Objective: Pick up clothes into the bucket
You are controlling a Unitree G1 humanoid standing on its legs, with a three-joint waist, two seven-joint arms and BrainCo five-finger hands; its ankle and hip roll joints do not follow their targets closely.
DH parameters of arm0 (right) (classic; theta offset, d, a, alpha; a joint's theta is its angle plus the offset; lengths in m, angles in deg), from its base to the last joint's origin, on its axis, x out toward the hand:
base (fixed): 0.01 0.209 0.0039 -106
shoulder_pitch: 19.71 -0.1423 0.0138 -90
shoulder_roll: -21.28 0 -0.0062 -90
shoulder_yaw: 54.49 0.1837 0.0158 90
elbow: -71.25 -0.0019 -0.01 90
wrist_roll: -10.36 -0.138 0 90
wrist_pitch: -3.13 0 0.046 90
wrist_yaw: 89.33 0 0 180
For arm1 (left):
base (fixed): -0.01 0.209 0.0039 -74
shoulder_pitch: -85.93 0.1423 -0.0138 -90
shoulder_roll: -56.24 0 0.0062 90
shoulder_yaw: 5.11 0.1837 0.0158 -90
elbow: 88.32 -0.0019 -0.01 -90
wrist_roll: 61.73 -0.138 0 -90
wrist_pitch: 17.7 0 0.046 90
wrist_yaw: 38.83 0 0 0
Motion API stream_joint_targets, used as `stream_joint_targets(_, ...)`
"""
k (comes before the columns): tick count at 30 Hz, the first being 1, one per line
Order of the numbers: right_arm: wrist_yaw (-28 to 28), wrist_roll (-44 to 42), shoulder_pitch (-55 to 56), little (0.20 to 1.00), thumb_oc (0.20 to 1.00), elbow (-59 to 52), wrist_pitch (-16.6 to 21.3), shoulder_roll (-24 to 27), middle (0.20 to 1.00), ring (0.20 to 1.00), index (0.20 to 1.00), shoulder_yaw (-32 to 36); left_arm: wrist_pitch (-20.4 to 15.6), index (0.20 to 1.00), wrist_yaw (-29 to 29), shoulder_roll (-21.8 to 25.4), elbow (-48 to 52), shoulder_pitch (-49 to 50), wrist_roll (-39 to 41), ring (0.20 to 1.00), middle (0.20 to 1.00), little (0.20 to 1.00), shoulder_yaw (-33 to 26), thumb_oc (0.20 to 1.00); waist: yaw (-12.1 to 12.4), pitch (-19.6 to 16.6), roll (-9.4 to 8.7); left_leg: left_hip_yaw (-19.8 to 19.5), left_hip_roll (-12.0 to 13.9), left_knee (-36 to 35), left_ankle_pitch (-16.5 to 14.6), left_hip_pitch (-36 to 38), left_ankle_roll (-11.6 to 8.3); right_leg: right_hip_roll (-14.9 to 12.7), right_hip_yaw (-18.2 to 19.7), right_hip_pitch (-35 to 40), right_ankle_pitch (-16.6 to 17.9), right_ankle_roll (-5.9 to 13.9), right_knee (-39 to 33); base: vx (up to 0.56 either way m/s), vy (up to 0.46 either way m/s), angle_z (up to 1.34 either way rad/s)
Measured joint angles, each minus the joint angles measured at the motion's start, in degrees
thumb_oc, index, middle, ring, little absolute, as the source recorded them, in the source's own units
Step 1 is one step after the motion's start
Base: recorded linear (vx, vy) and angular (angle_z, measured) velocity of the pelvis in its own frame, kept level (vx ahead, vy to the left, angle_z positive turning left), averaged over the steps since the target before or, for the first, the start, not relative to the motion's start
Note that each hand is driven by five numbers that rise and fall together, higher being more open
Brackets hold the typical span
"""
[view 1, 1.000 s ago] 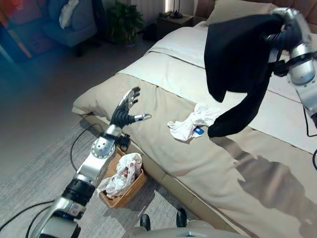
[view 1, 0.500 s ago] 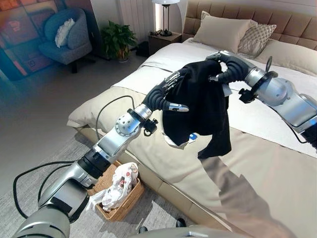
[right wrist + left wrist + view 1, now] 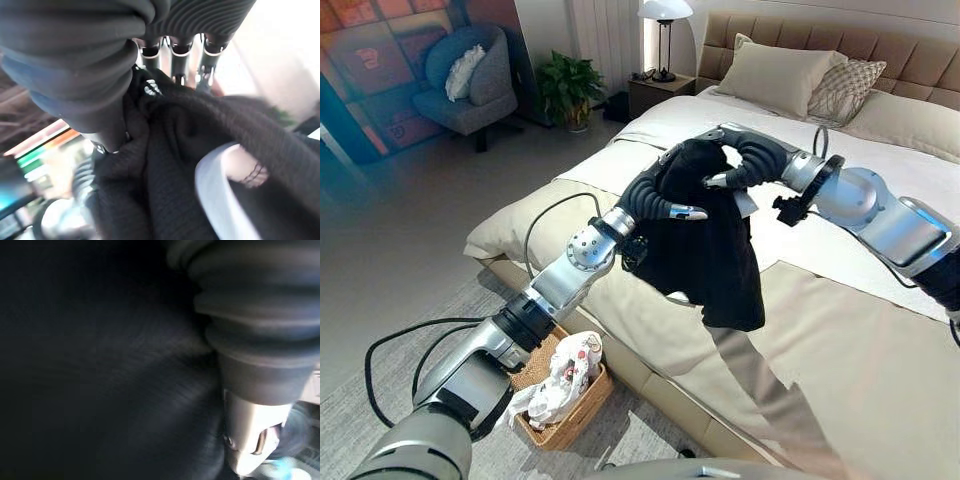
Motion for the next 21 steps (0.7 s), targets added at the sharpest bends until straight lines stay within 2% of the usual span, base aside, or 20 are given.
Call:
stream_joint_targets(4, -0.5, -2.5, 0.0, 0.200, 0.200, 0.0, -0.1, -0.7, 0.200, 0.200, 0.200, -0.1, -0.3, 1.000, 1.9, -1.7, -2.5, -0.1, -6.6, 1.000, 1.000, 1.000, -0.6, 1.000, -0.1, -0.2, -0.20, 0.0, 0.0, 0.0, 0.0, 0.0, 0.00, 0.0, 0.0, 0.0, 0.0, 0.00, 0.0, 0.00, 0.000, 0.00)
stream_joint_targets(10, -0.1, -4.5, 0.3, 0.200, 0.200, 0.0, -0.1, -1.3, 0.200, 0.200, 0.200, 0.1, -0.4, 1.000, 2.9, -4.9, -6.0, -0.1, -9.7, 1.000, 1.000, 1.000, -2.1, 1.000, -0.1, -0.2, -0.21, 0.0, 0.0, 0.0, 0.0, 0.0, 0.02, 0.0, 0.0, -0.1, 0.0, -0.06, 0.0, -0.02, 0.001, 0.00)
stream_joint_targets(18, 0.7, -4.5, 1.1, 0.200, 0.200, 0.0, -0.2, -4.0, 0.200, 0.200, 0.200, 1.9, -0.2, 1.000, 3.9, -5.1, -6.8, -0.1, -13.4, 1.000, 1.000, 1.000, -2.7, 1.000, -0.2, -0.2, -0.18, 0.3, 0.0, 0.0, 0.0, 0.0, 0.02, 0.0, 0.4, -0.2, 0.0, -0.05, 0.0, 0.00, 0.001, 0.00)
stream_joint_targets(19, 0.8, -4.5, 1.2, 0.200, 0.200, 0.0, -0.2, -4.4, 0.200, 0.200, 0.200, 2.3, -0.2, 0.746, 3.9, -5.1, -6.8, -0.1, -13.4, 0.746, 0.746, 0.746, -2.8, 0.746, -0.2, -0.3, -0.18, 0.5, 0.0, 0.0, 0.0, -0.1, 0.02, 0.0, 0.5, -0.3, 0.0, -0.05, 0.0, 0.00, 0.008, -0.04)
stream_joint_targets(20, 0.8, -4.5, 1.4, 0.200, 0.200, 0.0, -0.2, -4.6, 0.200, 0.200, 0.200, 2.6, -0.2, 0.746, 3.9, -5.1, -6.8, -0.1, -13.4, 0.746, 0.746, 0.746, -2.8, 0.746, -0.2, -0.3, -0.17, 0.7, 0.0, 0.0, 0.0, -0.1, 0.02, 0.0, 0.6, -0.3, 0.0, -0.05, 0.0, 0.00, 0.007, -0.07)
stream_joint_targets(21, 1.2, -4.5, 1.7, 0.200, 0.200, 0.0, -0.2, -5.1, 0.200, 0.200, 0.200, 2.9, -0.3, 0.200, 3.9, -5.0, -6.8, -0.1, -13.4, 0.200, 0.200, 0.200, -3.0, 0.200, -0.1, -0.3, -0.17, 0.8, 0.0, 0.0, 0.0, -0.1, 0.02, 0.0, 0.6, -0.4, 0.0, -0.04, 0.0, 0.00, 0.006, -0.08)
